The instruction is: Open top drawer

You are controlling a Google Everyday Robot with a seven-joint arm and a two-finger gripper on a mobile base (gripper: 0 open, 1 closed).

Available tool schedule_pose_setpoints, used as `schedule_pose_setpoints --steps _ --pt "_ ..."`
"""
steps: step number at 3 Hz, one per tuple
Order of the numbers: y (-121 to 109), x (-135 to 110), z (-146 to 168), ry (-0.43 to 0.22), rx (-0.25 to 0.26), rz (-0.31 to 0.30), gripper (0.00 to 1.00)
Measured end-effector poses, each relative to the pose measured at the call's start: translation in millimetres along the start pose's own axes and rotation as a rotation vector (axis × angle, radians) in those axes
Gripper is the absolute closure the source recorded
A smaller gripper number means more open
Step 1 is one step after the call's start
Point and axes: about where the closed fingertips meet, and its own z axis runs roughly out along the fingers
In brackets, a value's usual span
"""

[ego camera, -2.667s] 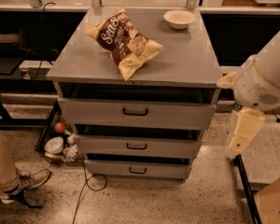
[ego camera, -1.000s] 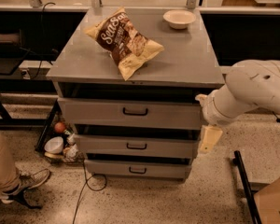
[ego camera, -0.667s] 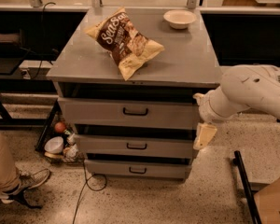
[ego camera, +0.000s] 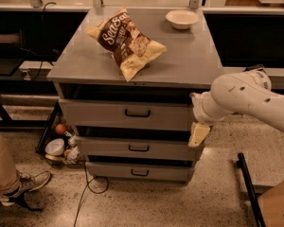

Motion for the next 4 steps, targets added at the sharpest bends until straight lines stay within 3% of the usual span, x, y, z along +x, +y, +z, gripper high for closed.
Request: schedule_pose_setpoints --steps 1,2,4 --pt "-3 -10 20 -0.013 -0.016 -0.019 0.0" --pt "2 -17 43 -0.092 -0.082 -0.011 0.27" --pt "13 -19 36 -0.171 -0.097 0.014 0.73"
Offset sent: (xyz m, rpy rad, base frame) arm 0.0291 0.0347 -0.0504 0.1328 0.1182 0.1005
